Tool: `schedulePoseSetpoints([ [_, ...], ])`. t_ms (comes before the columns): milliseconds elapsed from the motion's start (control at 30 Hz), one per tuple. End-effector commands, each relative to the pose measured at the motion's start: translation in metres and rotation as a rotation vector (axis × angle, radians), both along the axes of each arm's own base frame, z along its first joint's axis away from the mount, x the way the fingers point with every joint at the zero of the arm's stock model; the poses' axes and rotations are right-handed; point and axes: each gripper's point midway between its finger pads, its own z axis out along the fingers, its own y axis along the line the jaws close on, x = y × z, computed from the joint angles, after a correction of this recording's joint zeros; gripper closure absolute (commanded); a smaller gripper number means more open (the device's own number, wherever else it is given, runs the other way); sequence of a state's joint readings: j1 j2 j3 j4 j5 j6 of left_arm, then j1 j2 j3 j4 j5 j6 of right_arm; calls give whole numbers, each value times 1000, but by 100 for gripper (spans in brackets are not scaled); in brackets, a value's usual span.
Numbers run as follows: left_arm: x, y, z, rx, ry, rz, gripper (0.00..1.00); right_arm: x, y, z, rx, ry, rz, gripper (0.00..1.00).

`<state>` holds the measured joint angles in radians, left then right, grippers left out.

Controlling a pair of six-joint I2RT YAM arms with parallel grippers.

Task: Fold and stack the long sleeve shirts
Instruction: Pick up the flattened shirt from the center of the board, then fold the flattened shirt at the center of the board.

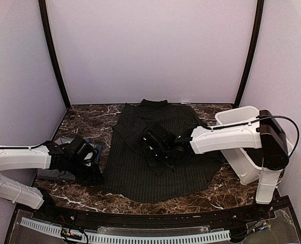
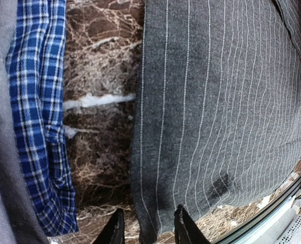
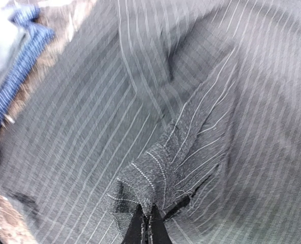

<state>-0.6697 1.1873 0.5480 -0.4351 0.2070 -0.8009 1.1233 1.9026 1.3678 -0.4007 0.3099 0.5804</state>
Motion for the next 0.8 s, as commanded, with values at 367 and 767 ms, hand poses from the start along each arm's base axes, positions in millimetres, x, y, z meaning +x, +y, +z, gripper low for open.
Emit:
schedulePoseSetpoints([
  [367,-22,5,-4,28,74,-1,100,61,-43,121,110,-214,-107,100],
  [767,-25,20,22,127,77,-38,100,113,-73,249,264,-462,-120,100],
])
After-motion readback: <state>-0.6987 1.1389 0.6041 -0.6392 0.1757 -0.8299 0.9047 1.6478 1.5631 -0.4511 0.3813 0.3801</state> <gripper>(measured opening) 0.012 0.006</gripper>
